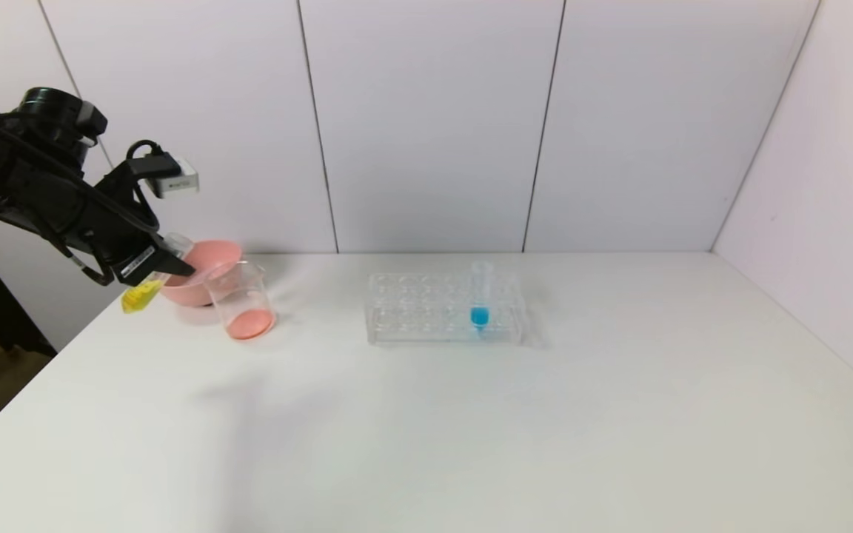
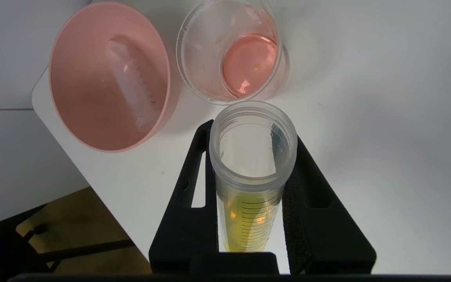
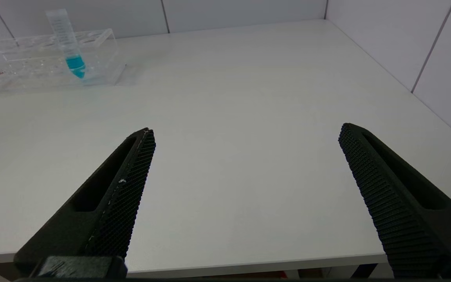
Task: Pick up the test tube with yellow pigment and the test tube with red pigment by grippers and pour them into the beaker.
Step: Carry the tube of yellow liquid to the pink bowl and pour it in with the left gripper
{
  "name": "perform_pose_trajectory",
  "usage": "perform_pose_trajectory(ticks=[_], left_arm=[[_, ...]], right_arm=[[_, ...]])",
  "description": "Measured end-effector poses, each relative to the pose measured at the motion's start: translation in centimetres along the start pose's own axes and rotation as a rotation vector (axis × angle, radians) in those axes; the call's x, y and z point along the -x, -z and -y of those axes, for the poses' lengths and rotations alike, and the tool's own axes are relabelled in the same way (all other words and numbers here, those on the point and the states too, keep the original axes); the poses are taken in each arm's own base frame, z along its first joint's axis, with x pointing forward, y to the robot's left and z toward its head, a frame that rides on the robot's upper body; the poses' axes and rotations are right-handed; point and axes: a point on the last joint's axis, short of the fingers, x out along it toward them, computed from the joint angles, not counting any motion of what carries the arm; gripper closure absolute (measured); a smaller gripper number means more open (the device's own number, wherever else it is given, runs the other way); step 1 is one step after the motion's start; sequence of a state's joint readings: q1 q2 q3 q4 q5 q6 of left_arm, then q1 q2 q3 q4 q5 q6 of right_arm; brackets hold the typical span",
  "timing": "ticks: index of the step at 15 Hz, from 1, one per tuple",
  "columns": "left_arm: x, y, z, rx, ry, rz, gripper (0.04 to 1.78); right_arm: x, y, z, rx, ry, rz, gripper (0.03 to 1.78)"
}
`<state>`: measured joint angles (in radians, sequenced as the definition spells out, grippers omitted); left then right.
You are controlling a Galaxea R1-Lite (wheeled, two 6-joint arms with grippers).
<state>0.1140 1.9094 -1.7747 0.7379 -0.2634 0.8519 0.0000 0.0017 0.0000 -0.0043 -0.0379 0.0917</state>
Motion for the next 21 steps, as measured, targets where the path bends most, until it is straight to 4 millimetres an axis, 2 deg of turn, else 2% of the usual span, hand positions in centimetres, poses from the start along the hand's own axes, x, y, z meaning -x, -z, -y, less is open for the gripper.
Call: perform_pose_trajectory(ticks=[6, 21], left_arm=[[-0.4, -1.4, -0.1, -0.088, -0.026, -0.187, 1.35], [-5.9, -3.5, 0.6, -0.288, -0.155, -0.352, 1.35]], right_arm=[[0.0, 0.0, 0.0, 0.0, 0.0, 0.0, 0.1], [0.0, 0.0, 0.0, 0.0, 0.0, 0.0, 0.1]])
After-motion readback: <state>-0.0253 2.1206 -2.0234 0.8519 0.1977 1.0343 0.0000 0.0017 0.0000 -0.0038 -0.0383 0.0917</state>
